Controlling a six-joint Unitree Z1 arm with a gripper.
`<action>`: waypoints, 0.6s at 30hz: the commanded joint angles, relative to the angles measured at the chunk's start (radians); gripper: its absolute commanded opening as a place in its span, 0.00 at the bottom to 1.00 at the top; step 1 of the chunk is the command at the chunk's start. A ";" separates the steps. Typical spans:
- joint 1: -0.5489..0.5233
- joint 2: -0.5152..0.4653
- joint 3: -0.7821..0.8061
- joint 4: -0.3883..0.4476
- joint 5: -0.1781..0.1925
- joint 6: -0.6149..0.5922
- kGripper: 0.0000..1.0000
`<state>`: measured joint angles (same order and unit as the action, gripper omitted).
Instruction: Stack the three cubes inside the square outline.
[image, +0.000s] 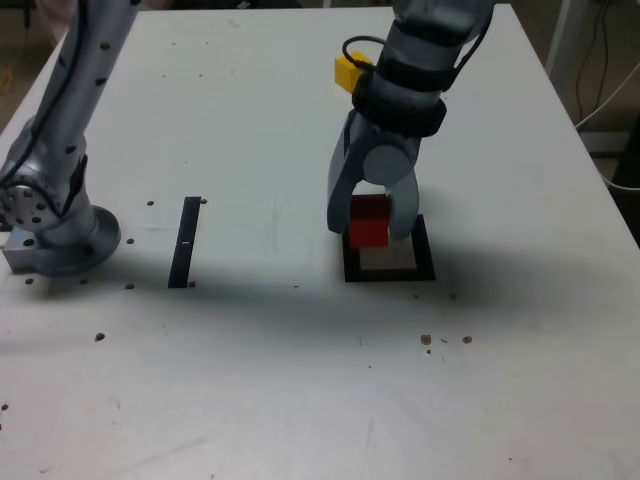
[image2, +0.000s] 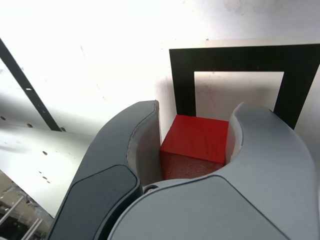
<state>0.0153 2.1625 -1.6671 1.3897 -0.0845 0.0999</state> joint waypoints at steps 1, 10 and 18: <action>-0.001 0.010 -0.005 -0.003 -0.002 -0.002 0.31; -0.001 0.029 -0.012 -0.007 -0.004 -0.002 0.31; -0.001 0.051 -0.026 -0.015 -0.006 0.002 0.32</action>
<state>0.0153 2.2031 -1.6845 1.3782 -0.0885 0.1000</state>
